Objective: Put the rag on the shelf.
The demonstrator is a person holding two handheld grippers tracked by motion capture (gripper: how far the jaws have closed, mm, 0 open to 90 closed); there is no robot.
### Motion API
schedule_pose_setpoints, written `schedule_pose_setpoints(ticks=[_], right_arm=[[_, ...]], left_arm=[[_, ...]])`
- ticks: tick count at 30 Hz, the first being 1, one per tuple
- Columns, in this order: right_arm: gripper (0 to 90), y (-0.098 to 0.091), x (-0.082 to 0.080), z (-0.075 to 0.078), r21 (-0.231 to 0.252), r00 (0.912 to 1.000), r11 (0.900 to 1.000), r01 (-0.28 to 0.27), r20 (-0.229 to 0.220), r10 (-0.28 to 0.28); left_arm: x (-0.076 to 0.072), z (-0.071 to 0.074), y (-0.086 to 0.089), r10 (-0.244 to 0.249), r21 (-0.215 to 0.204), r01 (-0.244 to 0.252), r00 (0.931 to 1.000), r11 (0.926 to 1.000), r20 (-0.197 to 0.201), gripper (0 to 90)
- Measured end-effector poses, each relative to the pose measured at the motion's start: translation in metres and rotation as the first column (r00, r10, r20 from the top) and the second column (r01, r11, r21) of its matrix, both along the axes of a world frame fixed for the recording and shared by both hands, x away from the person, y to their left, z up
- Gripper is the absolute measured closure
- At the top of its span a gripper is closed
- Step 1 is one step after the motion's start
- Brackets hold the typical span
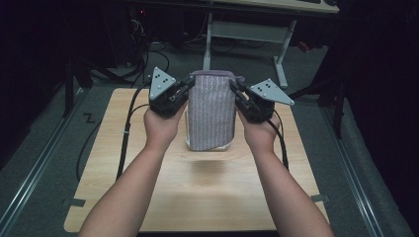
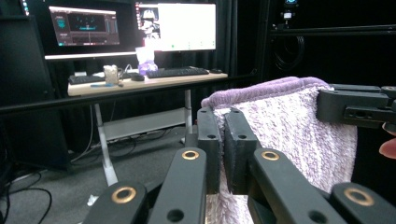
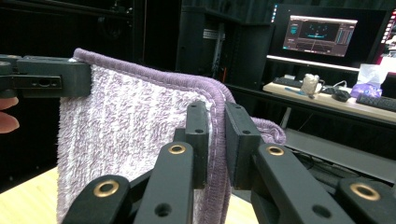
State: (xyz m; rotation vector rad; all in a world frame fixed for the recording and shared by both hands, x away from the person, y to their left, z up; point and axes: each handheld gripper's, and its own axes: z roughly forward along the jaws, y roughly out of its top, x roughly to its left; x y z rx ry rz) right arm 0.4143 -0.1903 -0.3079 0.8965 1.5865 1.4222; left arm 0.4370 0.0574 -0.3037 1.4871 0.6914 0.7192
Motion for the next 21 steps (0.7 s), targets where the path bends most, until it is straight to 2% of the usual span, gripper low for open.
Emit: schedule_pose_setpoints(ticks=[3,7,13,15,21], right_arm=[[81.5,-0.001,0.007,0.002,-0.001,0.9999,1.0000,0.006,-0.009,-0.006],[81.5,-0.005,0.017,0.004,0.021,0.9995,0.9998,0.006,-0.030,-0.005],[81.4,-0.008,0.031,0.000,0.032,0.9990,0.9995,0.002,-0.044,-0.001],[81.4,-0.009,0.041,-0.004,0.023,0.9976,0.9996,0.013,-0.068,-0.011],[81.4,-0.006,0.057,-0.008,-0.035,0.9969,0.9984,0.045,-0.063,-0.047]], left_arm=[[0.009,0.001,-0.001,0.000,0.007,0.000,1.0000,1.0000,-0.006,86.5],[0.020,0.003,-0.004,0.005,0.020,-0.005,0.9997,0.9998,-0.024,86.4],[0.035,0.005,-0.007,0.012,0.026,-0.011,0.9988,0.9996,-0.048,86.3],[0.040,0.003,-0.009,0.018,0.041,-0.016,0.9984,0.9990,-0.053,86.3],[0.057,-0.001,-0.012,0.032,0.039,-0.028,0.9958,0.9989,-0.086,86.2]])
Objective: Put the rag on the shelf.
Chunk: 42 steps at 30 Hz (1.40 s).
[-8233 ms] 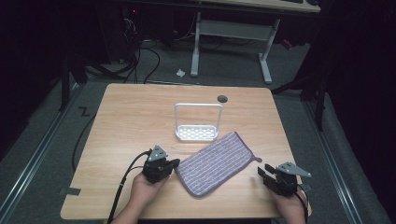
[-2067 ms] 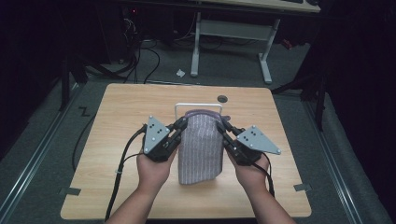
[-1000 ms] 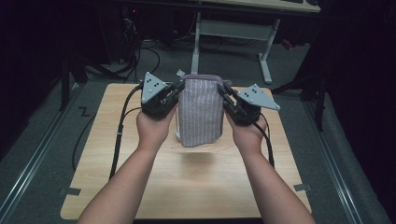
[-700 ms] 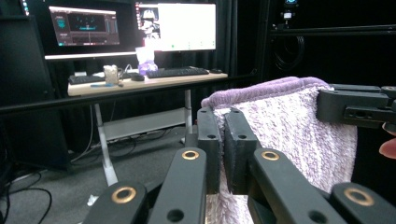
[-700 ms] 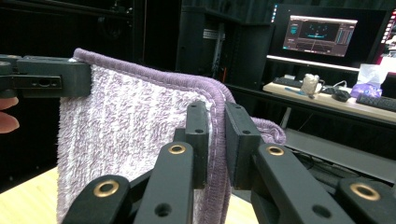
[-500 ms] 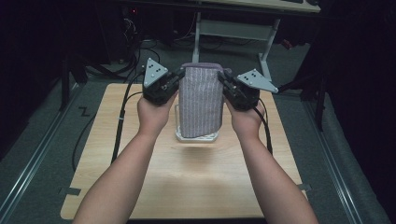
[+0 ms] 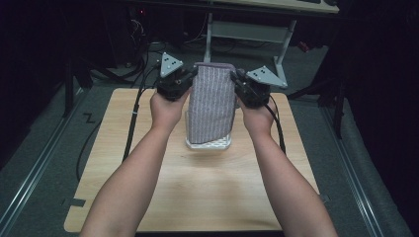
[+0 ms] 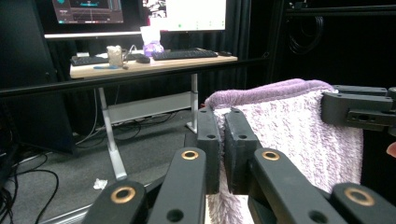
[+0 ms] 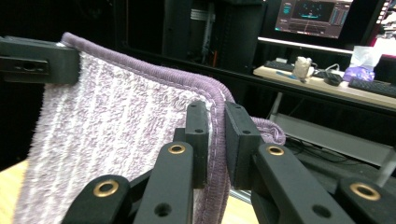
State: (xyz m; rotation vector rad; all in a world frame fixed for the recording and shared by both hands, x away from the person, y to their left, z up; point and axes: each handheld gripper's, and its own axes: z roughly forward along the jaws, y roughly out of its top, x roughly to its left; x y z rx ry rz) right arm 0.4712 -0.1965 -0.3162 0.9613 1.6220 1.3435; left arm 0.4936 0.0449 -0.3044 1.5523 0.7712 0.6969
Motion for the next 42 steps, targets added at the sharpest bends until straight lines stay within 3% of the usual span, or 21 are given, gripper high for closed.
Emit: schedule_pose_setpoints(ticks=[4,7,10,17,21,26,28,30,34,42], right_arm=[[81.3,0.001,0.012,-0.003,-0.015,0.9998,0.9998,0.012,-0.015,-0.013],[81.4,0.003,0.022,-0.010,-0.040,0.9987,0.9988,0.027,-0.041,-0.029],[81.2,0.005,0.033,-0.021,-0.077,0.9954,0.9963,0.037,-0.085,-0.044],[80.8,0.007,0.048,-0.037,-0.097,0.9876,0.9950,0.023,-0.152,-0.038],[80.6,0.011,0.053,-0.041,-0.114,0.9847,0.9933,0.013,-0.171,-0.033],[75.6,0.012,0.058,-0.044,-0.129,0.9796,0.9915,0.015,-0.197,-0.040],[68.9,0.011,0.058,-0.045,-0.124,0.9782,0.9921,0.018,-0.203,-0.043],[67.2,0.010,0.058,-0.046,-0.111,0.9778,0.9937,0.015,-0.206,-0.038],[66.9,0.010,0.055,-0.045,-0.120,0.9799,0.9928,0.004,-0.198,-0.027],[66.4,0.012,0.047,-0.040,-0.128,0.9816,0.9918,-0.006,-0.190,-0.018]], left_arm=[[0.011,-0.008,0.000,0.012,0.007,-0.012,0.9996,0.9999,-0.025,86.0],[0.019,-0.017,-0.005,0.032,0.045,-0.029,0.9984,0.9985,-0.048,86.0],[0.027,-0.026,-0.007,0.047,0.078,-0.041,0.9956,0.9961,-0.081,85.9],[0.040,-0.042,-0.007,0.080,0.110,-0.065,0.9879,0.9918,-0.133,85.9],[0.048,-0.050,-0.005,0.087,0.126,-0.066,0.9805,0.9899,-0.176,85.9],[0.059,-0.063,-0.002,0.054,0.135,-0.017,0.9594,0.9907,-0.277,83.2],[0.058,-0.067,0.001,0.060,0.110,-0.030,0.9591,0.9935,-0.277,77.4],[0.058,-0.068,0.004,0.065,0.088,-0.041,0.9553,0.9953,-0.288,73.8],[0.054,-0.067,0.009,0.070,0.067,-0.054,0.9577,0.9963,-0.279,70.3],[0.043,-0.062,0.013,0.073,0.070,-0.057,0.9662,0.9959,-0.247,68.9]])
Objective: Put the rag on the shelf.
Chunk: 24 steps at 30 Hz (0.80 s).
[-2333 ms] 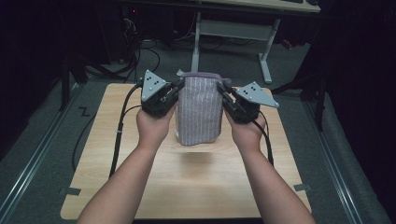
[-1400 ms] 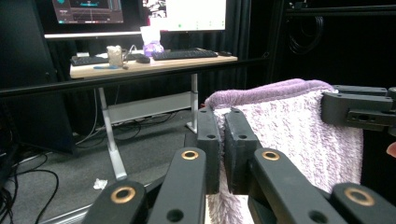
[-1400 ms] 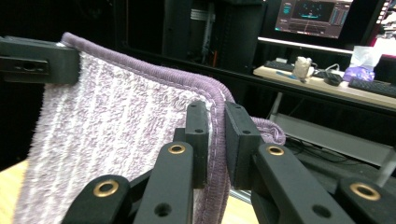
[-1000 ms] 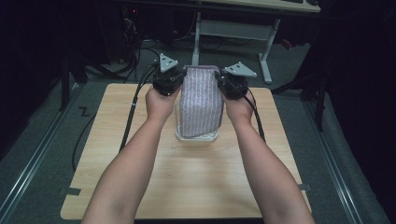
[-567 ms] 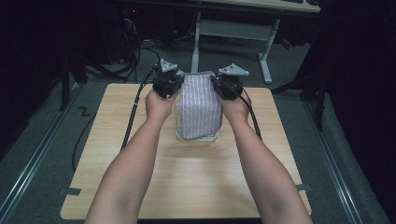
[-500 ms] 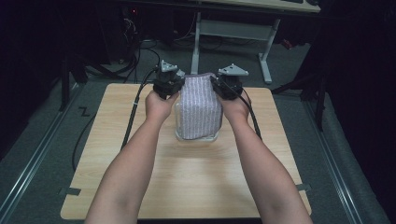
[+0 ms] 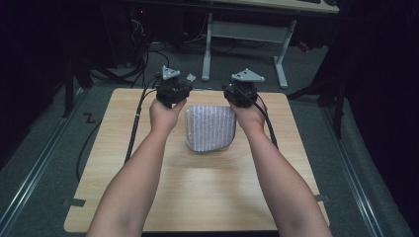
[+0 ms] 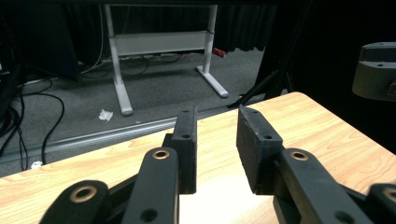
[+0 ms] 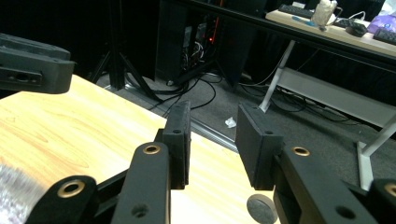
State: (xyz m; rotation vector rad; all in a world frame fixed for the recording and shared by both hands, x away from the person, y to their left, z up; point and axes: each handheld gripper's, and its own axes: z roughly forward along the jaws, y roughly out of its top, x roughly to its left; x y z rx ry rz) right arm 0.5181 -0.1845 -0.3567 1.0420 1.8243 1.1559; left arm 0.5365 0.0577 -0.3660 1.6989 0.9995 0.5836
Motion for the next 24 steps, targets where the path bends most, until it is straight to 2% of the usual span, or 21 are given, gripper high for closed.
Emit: schedule_pose_setpoints(ticks=[9,11,17,21,24], right_arm=[[63.5,-0.003,-0.008,0.002,-0.011,0.9998,0.9999,-0.010,-0.020,0.010],[61.4,-0.003,-0.011,0.003,-0.002,0.9995,0.9999,-0.017,-0.028,0.017],[57.5,-0.002,-0.025,0.001,-0.003,0.9996,0.9998,-0.021,-0.017,0.021],[55.3,-0.004,-0.035,-0.003,-0.002,0.9991,0.9995,-0.030,-0.030,0.030],[54.2,-0.008,-0.045,-0.006,-0.006,0.9991,0.9993,-0.037,-0.022,0.037]], left_arm=[[-0.014,0.002,0.000,-0.010,0.011,0.010,0.9996,0.9999,0.025,68.0],[-0.017,0.003,0.000,-0.016,0.014,0.016,0.9997,0.9998,0.020,67.9],[-0.031,0.005,0.002,-0.030,0.017,0.030,0.9990,0.9994,0.032,65.5],[-0.041,0.007,0.007,-0.039,-0.006,0.040,0.9987,0.9992,0.034,63.1],[-0.051,0.008,0.010,-0.041,0.008,0.041,0.9979,0.9991,0.050,61.3]])
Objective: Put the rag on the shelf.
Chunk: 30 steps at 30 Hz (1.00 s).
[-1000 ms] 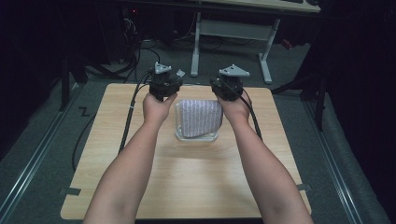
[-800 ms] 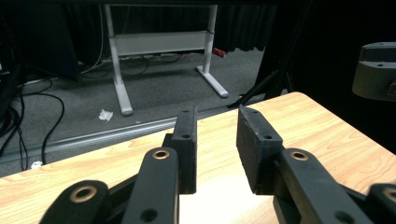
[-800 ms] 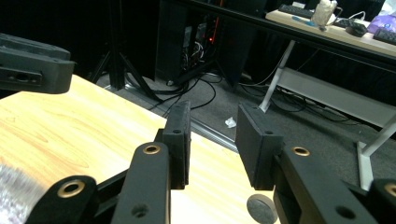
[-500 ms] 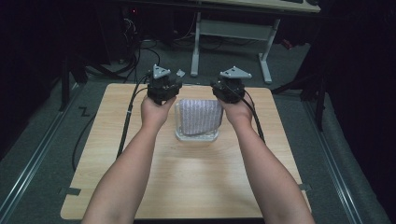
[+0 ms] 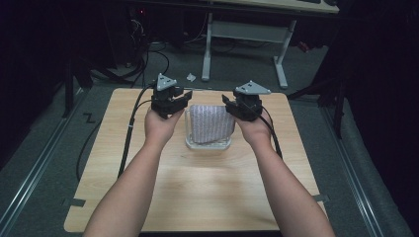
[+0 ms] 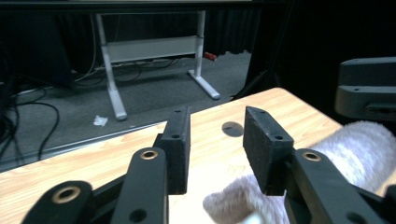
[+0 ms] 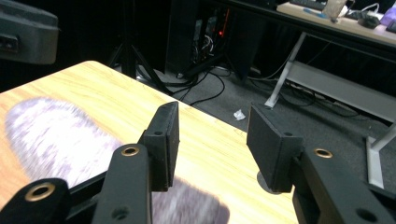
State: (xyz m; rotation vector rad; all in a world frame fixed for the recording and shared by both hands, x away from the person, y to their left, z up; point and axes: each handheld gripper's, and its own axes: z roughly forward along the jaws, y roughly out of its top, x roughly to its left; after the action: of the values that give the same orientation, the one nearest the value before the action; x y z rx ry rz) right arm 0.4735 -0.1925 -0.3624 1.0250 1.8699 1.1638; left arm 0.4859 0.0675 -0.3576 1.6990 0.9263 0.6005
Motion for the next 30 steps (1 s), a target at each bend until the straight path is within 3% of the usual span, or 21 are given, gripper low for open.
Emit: schedule_pose_setpoints(ticks=[7,14,19,28,30], right_arm=[[54.4,-0.013,-0.020,-0.005,0.009,1.0000,0.9999,-0.008,-0.001,0.008],[51.4,-0.025,-0.044,-0.016,0.010,0.9998,0.9998,-0.017,0.005,0.017],[44.3,-0.033,-0.063,-0.036,-0.014,0.9996,0.9996,-0.026,-0.015,0.026],[42.5,-0.050,-0.088,-0.087,-0.020,0.9954,0.9996,-0.019,-0.095,0.017],[42.0,-0.053,-0.094,-0.101,-0.024,0.9924,0.9995,-0.018,-0.122,0.015]], left_arm=[[-0.019,-0.006,0.013,0.005,0.010,-0.005,1.0000,0.9999,0.005,57.7],[-0.037,-0.027,0.026,-0.008,0.021,0.008,0.9997,0.9998,-0.023,56.3],[-0.056,-0.051,0.033,-0.019,0.047,0.021,0.9991,0.9987,-0.038,54.6],[-0.086,-0.103,0.042,-0.054,0.048,0.061,0.9905,0.9970,-0.126,52.7],[-0.094,-0.117,0.043,-0.060,0.074,0.072,0.9862,0.9947,-0.154,51.2]])
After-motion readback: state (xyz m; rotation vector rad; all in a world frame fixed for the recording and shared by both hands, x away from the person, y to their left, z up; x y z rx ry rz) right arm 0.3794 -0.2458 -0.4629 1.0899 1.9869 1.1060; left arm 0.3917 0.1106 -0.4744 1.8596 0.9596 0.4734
